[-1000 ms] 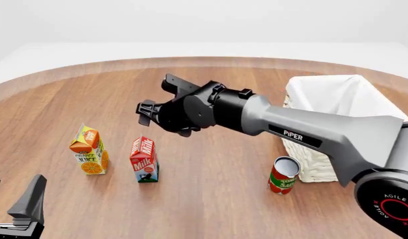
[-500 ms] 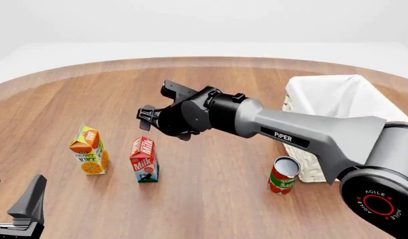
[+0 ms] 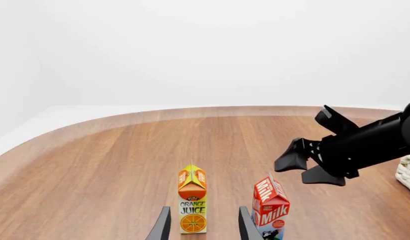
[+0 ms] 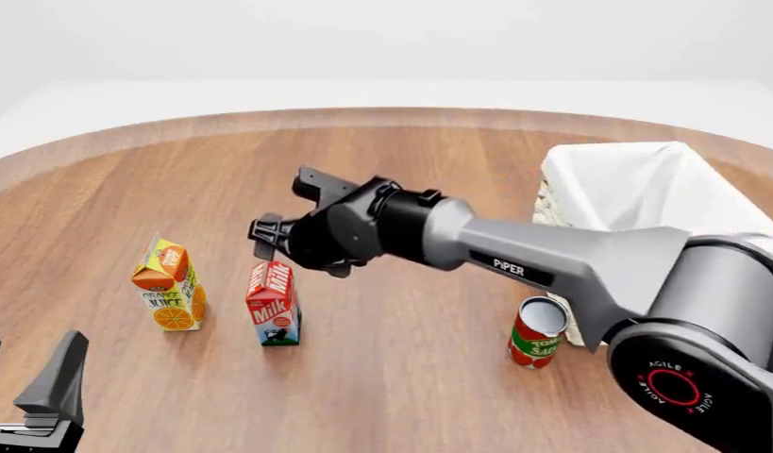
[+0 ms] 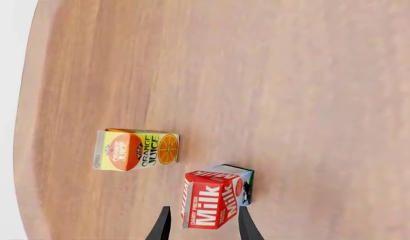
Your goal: Pick the milk and place it in the basket.
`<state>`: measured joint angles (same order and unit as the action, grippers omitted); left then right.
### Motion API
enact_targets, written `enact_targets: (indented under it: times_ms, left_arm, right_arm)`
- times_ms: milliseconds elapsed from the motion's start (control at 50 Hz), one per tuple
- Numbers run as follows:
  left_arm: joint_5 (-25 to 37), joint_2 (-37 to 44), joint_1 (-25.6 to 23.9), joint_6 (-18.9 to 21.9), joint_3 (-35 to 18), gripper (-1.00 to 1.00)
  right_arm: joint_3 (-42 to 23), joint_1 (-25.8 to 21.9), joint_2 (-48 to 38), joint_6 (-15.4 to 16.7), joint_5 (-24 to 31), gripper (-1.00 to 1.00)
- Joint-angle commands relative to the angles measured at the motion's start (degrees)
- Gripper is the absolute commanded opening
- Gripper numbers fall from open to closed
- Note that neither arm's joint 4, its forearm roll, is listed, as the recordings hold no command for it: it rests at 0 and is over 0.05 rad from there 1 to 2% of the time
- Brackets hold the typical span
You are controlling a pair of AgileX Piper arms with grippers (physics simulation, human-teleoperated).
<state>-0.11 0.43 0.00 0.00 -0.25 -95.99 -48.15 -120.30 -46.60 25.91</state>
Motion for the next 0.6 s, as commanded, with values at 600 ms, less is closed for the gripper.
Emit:
enact_targets:
  times_ms: [600]
  left_arm:
    - [0.00, 0.00, -0.01, 0.01, 0.00, 1.00]
  right_arm:
    - [-0.89, -1.62, -3.17, -1.54, -0.86, 1.00]
